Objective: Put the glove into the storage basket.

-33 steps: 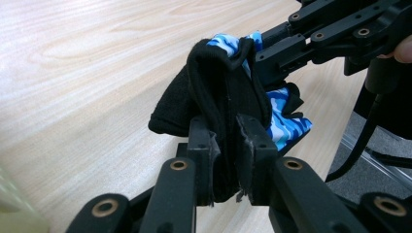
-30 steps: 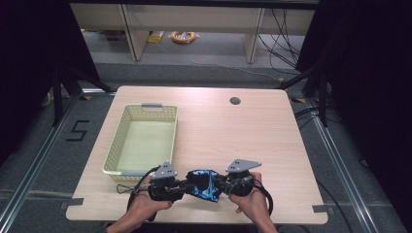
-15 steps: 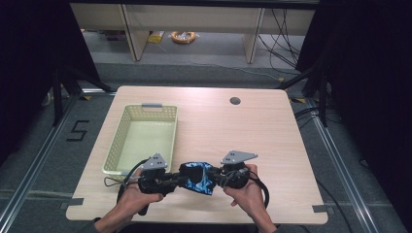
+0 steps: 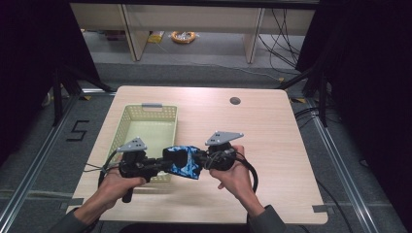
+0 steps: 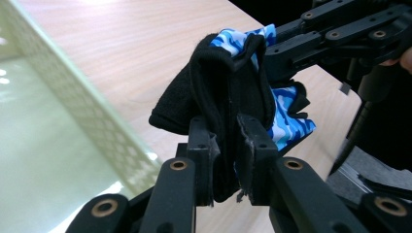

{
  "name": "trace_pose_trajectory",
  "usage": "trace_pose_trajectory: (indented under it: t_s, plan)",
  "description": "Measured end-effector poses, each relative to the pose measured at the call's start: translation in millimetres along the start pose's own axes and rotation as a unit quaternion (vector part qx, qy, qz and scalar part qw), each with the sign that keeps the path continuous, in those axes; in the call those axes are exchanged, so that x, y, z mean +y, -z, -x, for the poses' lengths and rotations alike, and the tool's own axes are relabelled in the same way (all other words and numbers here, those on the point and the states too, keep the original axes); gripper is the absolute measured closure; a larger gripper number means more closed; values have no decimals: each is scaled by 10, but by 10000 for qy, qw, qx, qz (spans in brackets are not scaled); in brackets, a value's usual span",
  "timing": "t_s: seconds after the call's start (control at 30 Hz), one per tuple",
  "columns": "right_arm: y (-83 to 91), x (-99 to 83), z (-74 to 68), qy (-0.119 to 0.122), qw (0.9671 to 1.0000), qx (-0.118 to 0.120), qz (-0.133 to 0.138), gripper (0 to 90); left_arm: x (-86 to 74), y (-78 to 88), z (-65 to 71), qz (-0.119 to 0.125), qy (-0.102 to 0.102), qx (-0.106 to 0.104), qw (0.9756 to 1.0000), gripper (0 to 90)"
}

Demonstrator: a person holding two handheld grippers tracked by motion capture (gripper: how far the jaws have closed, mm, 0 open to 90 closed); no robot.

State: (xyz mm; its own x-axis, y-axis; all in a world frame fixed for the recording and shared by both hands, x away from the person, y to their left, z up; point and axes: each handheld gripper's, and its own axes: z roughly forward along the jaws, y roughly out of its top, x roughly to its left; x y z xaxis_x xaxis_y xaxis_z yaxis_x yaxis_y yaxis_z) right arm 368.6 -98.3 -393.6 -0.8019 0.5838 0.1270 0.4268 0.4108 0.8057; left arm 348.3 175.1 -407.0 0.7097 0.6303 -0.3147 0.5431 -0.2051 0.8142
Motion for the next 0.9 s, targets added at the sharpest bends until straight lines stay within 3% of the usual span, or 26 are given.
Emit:
trace_pose_trajectory:
  t_s: [0.33,0.4,0.43,0.53,0.8,0.9]
  plan:
    - [-299,367,-108,140,9997,110,-142,813,30,278,-289,14,234,227,9995,761]
    - [-372,437,-134,258,9995,144,-148,813,32,353,-348,-7,300,257,9992,761]
    - [-402,466,-158,170,9995,189,-172,813,31,373,-365,24,340,275,9990,761]
    - [-508,545,-185,214,9994,250,-145,813,26,477,-452,19,325,367,9988,760]
    - [-809,696,-261,200,9988,327,-307,813,-60,603,-716,-20,517,471,9976,759]
    - [-928,712,-268,212,9990,308,-255,813,-99,597,-792,-46,580,465,9972,759]
